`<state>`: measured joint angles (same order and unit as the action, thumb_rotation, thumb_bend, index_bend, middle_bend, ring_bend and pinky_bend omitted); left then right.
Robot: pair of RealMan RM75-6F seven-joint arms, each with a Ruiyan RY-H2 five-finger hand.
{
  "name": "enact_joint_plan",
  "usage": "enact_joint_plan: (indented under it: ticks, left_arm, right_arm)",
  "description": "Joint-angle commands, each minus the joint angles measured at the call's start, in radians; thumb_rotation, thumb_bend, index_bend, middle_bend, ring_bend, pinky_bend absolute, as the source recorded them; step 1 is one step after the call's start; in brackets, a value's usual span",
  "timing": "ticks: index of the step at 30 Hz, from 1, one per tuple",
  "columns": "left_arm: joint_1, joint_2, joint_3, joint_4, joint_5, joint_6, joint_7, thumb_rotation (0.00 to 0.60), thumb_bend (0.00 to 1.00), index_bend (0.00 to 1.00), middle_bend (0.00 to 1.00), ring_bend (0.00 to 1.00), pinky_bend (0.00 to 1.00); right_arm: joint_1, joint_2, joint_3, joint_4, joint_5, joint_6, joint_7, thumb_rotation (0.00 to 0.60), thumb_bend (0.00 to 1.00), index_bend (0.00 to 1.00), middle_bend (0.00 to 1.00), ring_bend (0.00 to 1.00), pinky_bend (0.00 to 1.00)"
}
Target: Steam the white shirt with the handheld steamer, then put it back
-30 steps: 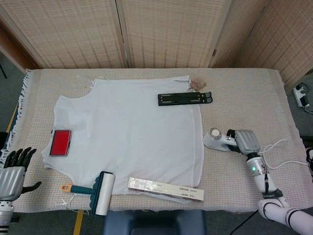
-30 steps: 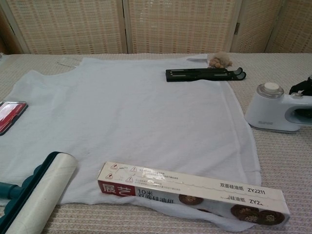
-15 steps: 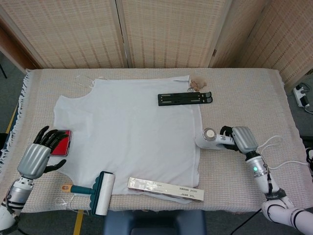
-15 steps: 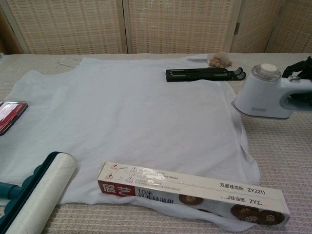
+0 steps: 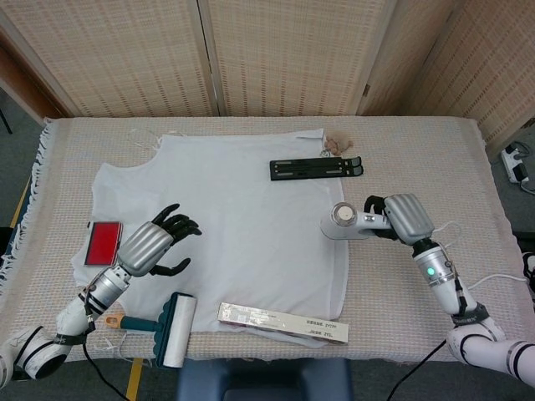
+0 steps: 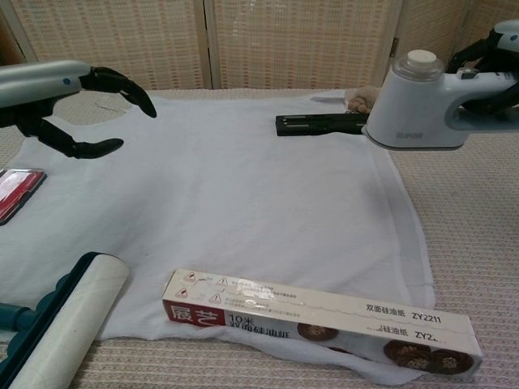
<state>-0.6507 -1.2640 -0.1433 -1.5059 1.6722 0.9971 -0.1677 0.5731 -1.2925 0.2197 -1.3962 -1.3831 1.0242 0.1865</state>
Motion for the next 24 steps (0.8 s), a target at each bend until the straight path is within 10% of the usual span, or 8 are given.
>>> enact_joint_plan:
  ticks: [1, 8, 24]
  left_arm:
    - [-0.095, -0.054, 0.001, 0.007, -0.102, -0.175, -0.008, 0.384, 0.46, 0.30, 0.25, 0.17, 0.03]
    - [-0.171, -0.159, -0.001, 0.104, -0.299, -0.359, 0.117, 0.365, 0.45, 0.22, 0.14, 0.06, 0.00]
    - [-0.229, -0.225, 0.041, 0.140, -0.583, -0.412, 0.381, 0.369, 0.44, 0.14, 0.10, 0.02, 0.00]
  right_arm:
    - [0.038, -0.035, 0.012, 0.005, 0.018, -0.035, -0.031, 0.600, 0.82, 0.79, 0.80, 0.73, 0.92]
    - [0.098, -0.154, 0.011, 0.087, 0.049, -0.076, -0.101, 0.600, 0.82, 0.79, 0.80, 0.73, 0.92]
    - [0.211, -0.404, 0.024, 0.334, 0.066, -0.106, -0.127, 0.600, 0.84, 0.79, 0.80, 0.73, 0.92]
